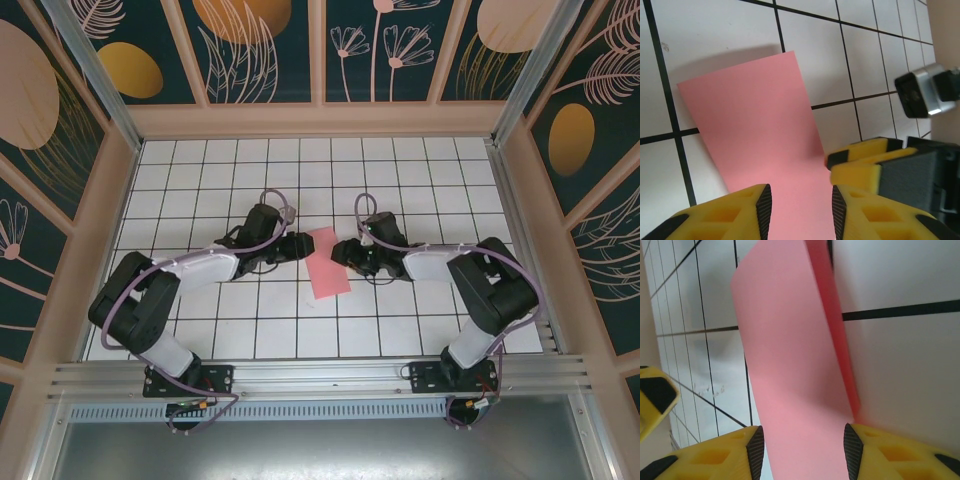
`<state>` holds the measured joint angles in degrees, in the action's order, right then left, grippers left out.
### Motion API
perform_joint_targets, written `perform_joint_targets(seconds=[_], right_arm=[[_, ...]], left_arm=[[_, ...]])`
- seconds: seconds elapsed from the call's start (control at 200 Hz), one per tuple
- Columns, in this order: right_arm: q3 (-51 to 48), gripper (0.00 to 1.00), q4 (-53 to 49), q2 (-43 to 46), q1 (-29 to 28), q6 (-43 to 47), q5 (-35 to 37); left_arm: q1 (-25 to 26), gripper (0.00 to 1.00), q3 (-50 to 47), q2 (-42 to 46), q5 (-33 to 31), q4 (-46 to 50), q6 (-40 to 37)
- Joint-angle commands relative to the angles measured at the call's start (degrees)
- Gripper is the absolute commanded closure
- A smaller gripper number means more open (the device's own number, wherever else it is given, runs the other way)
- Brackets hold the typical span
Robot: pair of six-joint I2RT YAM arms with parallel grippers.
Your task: Fold a paper plane with a square sheet of paper (pick it up from the middle)
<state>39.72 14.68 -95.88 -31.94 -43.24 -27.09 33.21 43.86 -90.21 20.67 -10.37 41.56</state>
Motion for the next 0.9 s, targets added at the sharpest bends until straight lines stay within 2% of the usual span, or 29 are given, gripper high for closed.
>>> perform_joint_targets(seconds=[0.0,0.105,0.235,0.45,0.61,0.706,0.896], right_arm=[[2.6,0.52,0.5,-2.3,2.0,4.5,-3.9],[4.0,0.51,-4.3,-2.2,2.3,6.2,-0.1],[3.7,0.48,-4.7,-0.6,2.6,6.5,1.3],[3.5,0.48,-1.1,-3.7,2.8,4.4,-2.1],[2.7,0.56,2.1,-3.6,2.2,3.4,-5.3],[2.2,0.66,2.0,-3.0,2.1,3.0,-5.2],[-0.4,0.71,6.3,-1.8,2.1,0.4,-6.4]], left_arm=[[-0.2,0.59,-2.0,3.7,-1.3,-0.8,-0.3],[-0.2,0.58,-3.6,6.3,-2.4,-0.4,-0.6],[-0.1,0.55,-5.1,8.4,-2.9,0.0,-0.7],[-0.1,0.54,-5.3,8.3,-2.4,-0.1,-0.4],[-0.2,0.54,-5.2,8.5,-2.3,0.2,-0.6],[-0.1,0.54,-5.3,8.4,-2.1,0.0,-0.8],[-0.1,0.54,-5.6,8.1,-0.7,-0.7,-0.9]])
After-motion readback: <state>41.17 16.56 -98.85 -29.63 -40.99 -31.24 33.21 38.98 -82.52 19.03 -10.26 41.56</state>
